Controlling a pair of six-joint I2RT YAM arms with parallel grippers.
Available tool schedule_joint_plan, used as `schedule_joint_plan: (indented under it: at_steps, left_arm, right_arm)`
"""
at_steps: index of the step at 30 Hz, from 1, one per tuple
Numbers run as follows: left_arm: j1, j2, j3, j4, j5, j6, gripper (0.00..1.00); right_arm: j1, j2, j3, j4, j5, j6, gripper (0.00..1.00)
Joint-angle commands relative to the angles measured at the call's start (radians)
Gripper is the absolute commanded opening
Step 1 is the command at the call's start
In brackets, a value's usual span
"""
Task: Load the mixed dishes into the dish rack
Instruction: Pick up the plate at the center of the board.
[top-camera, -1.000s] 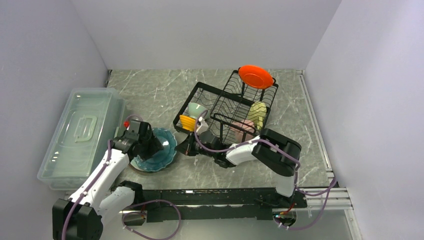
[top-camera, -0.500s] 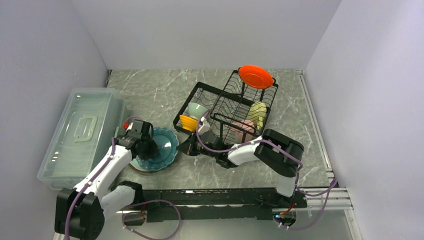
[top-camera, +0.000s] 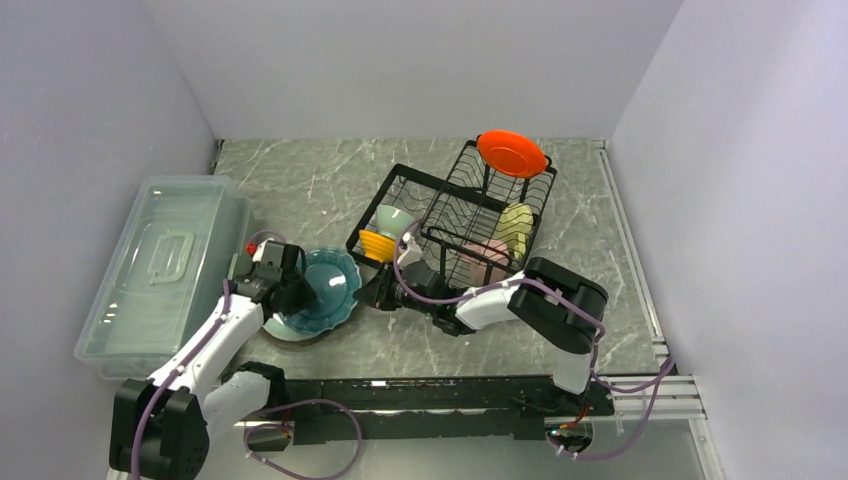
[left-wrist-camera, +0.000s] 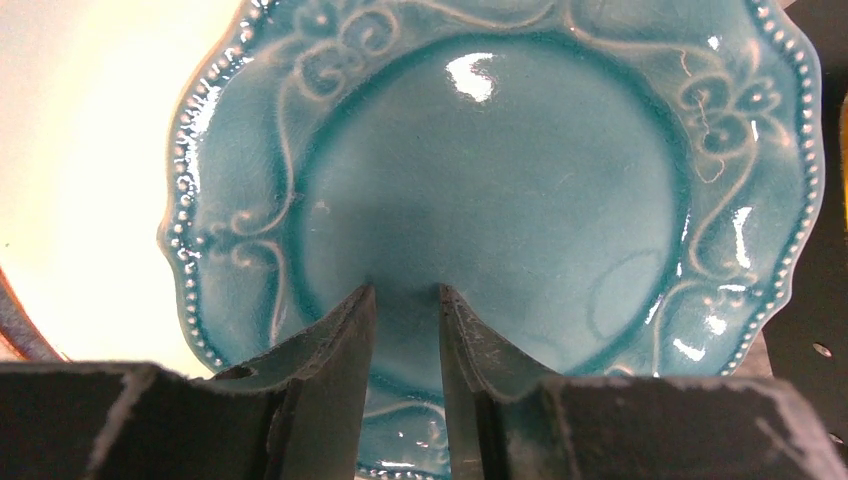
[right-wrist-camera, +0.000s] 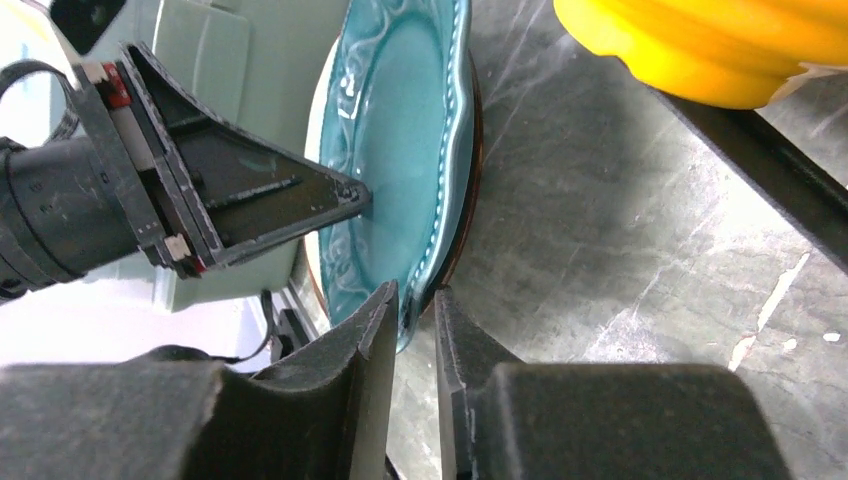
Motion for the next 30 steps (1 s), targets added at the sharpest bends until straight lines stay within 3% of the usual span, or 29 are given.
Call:
schedule_joint_plan:
  at_steps: [1, 7, 17, 19, 26, 30]
  left_arm:
    - [-0.007, 0.017, -0.068, 0.020, 0.092, -0.012, 0.35]
    - [-0.007, -0.002, -0.075, 0.020, 0.107, -0.013, 0.34]
    - [-0.007, -0.003, -0.075, 0.023, 0.117, -0.009, 0.34]
    - [-0.007, -0.003, -0.075, 0.023, 0.116, -0.009, 0.34]
    - [-0.007, -0.016, -0.073, 0.021, 0.126, -0.013, 0.35]
    - [-0.007, -0.026, -0.057, 0.007, 0.127, -0.015, 0.35]
  right_arm:
    - [0.010, 0.017, 0.019, -0.001, -0.023, -0.011, 0.28]
    - [0.009, 0.037, 0.047, -0.017, -0.018, -0.007, 0.42]
    - [0.005, 0.058, 0.133, -0.075, 0.028, -0.010, 0.43]
    - [0.004, 0.059, 0.152, -0.091, 0.034, -0.014, 0.39]
    - [0.003, 0.072, 0.187, -0.134, 0.034, -0.014, 0.02]
    - [0.004, 0.072, 0.190, -0.139, 0.033, -0.013, 0.00]
